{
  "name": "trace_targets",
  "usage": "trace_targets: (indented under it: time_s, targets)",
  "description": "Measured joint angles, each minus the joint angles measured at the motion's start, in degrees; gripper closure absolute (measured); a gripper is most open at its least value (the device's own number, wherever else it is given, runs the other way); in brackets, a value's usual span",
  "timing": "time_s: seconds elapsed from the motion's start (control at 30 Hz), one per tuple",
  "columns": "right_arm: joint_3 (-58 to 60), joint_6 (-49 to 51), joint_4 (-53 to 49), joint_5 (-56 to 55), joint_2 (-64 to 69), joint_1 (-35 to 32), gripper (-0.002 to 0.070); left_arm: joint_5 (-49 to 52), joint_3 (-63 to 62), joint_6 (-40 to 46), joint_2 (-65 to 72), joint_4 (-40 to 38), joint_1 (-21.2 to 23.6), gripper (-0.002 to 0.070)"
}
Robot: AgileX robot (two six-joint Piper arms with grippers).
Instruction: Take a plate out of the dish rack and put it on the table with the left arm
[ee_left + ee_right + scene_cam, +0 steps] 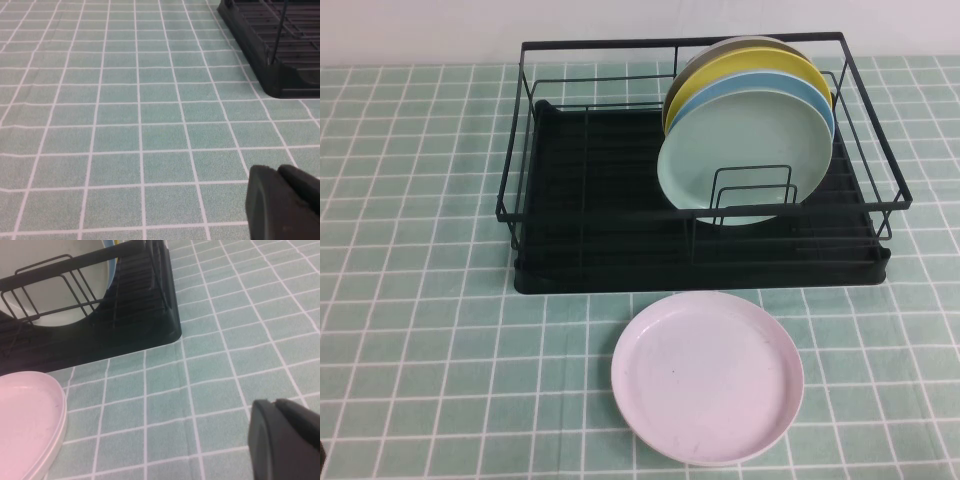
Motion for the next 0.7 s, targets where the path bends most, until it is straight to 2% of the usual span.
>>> trace_targets:
  time_s: [0.57, 0.7]
  targets:
    - [0.00, 0.00, 0.13, 0.00, 0.00, 0.00, 0.0696, 0.00, 0.00, 0.00, 0.00, 0.00, 0.00, 0.0678]
    - [0.00, 0.00, 0.13, 0.00, 0.00, 0.00, 0.0696, -0.11, 0.00, 0.00, 0.00, 1.95, 0.00, 0.0678]
